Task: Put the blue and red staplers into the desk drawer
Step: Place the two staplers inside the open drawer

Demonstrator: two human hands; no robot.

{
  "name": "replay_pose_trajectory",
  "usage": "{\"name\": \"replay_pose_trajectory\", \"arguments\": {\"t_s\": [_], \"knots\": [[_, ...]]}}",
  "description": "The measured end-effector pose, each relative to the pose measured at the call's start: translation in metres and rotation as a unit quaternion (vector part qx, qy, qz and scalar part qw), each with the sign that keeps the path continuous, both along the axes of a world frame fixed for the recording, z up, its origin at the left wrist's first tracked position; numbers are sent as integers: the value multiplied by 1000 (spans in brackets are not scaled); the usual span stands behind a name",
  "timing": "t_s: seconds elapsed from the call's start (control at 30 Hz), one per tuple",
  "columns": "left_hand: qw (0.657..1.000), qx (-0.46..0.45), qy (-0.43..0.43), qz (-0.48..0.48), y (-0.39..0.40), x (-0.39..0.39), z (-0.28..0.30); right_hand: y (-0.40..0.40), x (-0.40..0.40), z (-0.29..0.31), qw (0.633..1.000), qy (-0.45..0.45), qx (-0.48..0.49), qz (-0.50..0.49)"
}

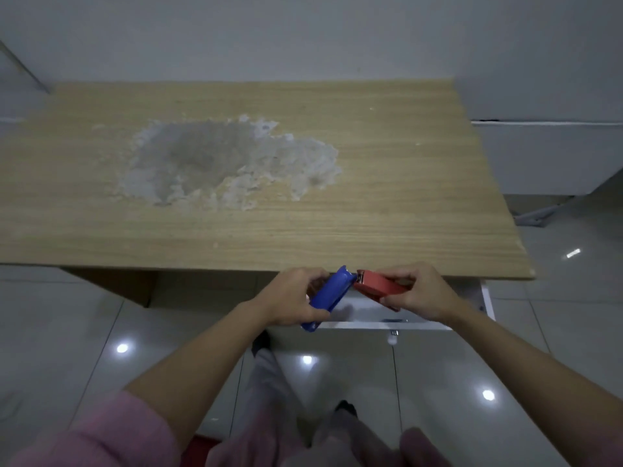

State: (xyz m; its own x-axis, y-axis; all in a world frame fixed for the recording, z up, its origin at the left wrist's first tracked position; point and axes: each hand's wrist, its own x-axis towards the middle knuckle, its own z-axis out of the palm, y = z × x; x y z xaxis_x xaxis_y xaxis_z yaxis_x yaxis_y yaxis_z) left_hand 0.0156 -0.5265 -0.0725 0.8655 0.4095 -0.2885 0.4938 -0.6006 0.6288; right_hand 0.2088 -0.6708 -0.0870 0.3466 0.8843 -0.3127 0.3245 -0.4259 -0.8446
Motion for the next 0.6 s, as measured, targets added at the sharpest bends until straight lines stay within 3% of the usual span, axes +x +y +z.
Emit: {"name": "replay_pose_trajectory", "arguments": {"t_s": [0.1, 0.27, 0.43, 0.6], "knots": [[997, 60, 35, -43, -9, 1, -10, -17, -4, -17, 992, -115, 32, 32], [988, 121, 59, -78, -24, 20, -27, -32, -1, -47, 978, -205, 34, 5], [983, 131, 88, -89, -33, 43, -47, -38, 8, -62, 968, -248, -29, 6], [988, 88, 121, -36, -40, 58, -65, -31, 17, -71, 966, -242, -89, -5]]}}
